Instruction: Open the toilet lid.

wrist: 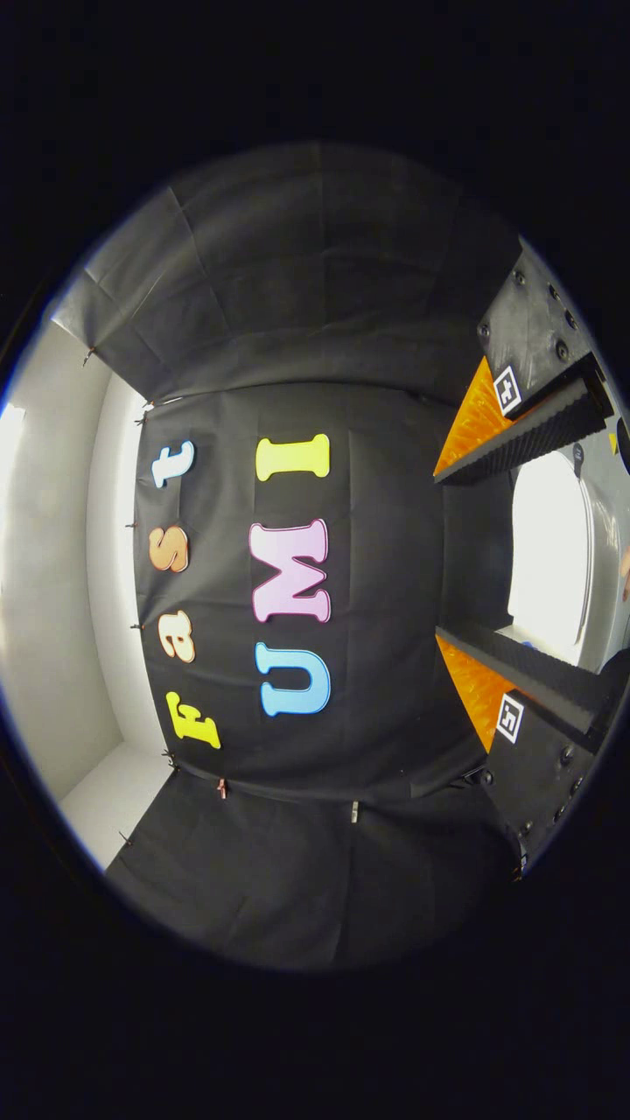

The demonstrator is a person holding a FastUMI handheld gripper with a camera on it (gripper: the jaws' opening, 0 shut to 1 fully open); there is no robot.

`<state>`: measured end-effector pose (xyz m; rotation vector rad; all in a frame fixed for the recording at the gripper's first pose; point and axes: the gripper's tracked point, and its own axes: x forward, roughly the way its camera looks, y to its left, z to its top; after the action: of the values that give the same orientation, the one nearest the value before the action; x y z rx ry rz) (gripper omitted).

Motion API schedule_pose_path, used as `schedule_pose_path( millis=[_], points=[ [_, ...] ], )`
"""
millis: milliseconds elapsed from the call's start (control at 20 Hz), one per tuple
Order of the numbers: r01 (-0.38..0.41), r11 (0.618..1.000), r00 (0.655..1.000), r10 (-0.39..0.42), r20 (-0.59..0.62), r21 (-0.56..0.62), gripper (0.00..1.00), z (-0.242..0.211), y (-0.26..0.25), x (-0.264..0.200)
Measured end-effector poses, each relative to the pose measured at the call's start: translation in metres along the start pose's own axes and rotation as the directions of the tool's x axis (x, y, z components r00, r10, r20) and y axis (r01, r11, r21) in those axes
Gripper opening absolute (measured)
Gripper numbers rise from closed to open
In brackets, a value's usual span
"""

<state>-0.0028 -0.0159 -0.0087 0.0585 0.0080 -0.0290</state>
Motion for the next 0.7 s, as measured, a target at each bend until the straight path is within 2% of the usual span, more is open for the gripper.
schedule_pose_path(
  millis=[500,700],
  points=[
    [0.108,0.985,0.992,-0.097,-0.082,0.136,0.99,-0.048,-0.069,0.029],
    [0.196,0.963,0.975,-0.172,-0.139,0.184,0.99,-0.085,-0.115,0.047]
  ],
)
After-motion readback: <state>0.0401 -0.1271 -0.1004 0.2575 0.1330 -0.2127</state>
